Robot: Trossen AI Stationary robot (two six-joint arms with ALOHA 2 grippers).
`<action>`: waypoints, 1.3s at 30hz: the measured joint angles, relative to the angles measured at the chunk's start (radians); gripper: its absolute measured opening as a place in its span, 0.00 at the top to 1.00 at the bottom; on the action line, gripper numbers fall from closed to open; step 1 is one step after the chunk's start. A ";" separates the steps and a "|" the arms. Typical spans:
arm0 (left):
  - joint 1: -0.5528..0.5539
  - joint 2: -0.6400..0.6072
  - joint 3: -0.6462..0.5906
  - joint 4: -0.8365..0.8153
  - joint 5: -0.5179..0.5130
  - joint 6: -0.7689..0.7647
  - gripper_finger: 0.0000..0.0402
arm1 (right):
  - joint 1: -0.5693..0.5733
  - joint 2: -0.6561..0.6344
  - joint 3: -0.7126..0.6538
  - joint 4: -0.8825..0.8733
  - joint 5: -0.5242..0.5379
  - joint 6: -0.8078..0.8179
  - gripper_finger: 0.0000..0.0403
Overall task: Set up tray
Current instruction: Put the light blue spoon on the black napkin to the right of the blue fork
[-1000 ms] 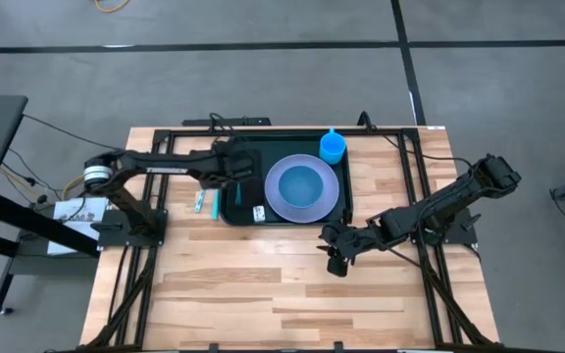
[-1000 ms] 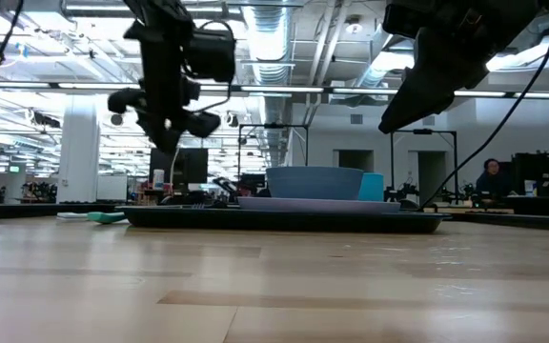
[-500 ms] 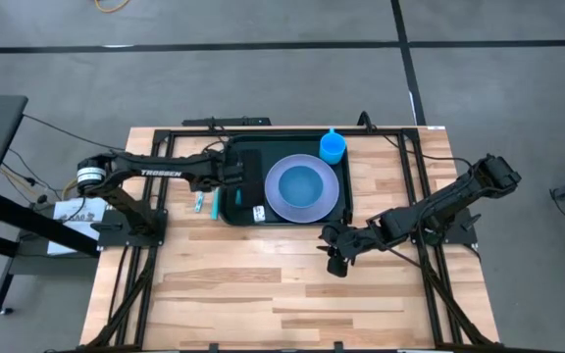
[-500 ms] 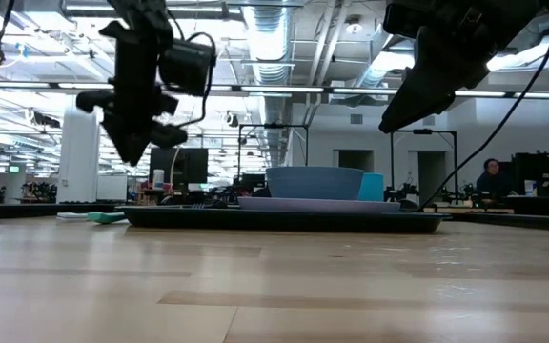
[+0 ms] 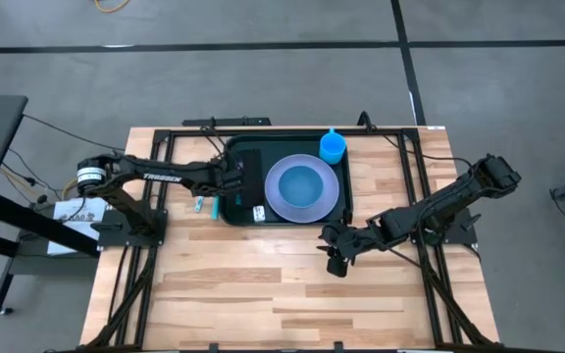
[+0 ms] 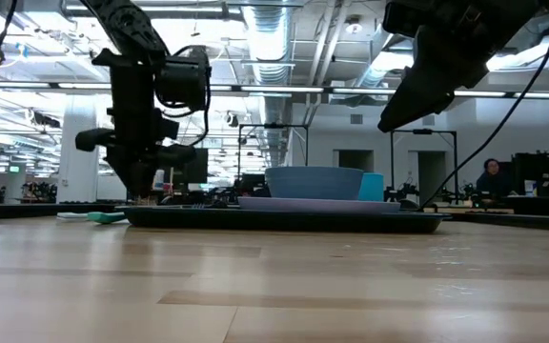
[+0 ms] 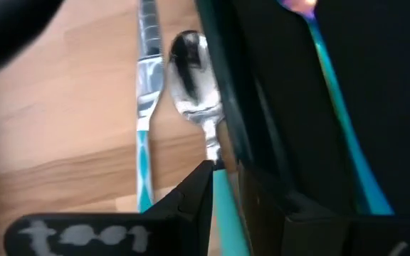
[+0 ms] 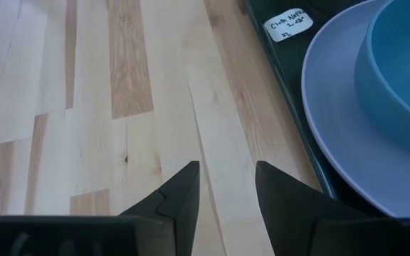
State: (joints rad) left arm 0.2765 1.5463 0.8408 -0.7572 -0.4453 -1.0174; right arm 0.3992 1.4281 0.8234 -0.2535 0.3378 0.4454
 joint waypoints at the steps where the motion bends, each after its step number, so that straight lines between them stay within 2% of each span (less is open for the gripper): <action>1: 0.000 0.000 -0.004 0.010 0.005 0.000 0.85 | 0.000 0.000 0.000 0.000 0.000 0.000 0.68; 20: 0.012 0.000 -0.011 0.007 0.011 0.000 0.85 | 0.000 0.000 0.000 0.001 0.000 0.000 0.68; 33: 0.011 0.000 -0.011 0.008 -0.007 0.010 0.72 | 0.000 0.000 0.000 0.001 0.000 0.000 0.68; 39: 0.011 0.000 -0.011 0.007 -0.013 0.034 0.70 | 0.000 0.000 0.000 0.001 0.000 0.000 0.68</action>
State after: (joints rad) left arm 0.2878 1.5467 0.8295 -0.7497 -0.4580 -0.9835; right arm 0.3992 1.4281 0.8234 -0.2527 0.3378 0.4458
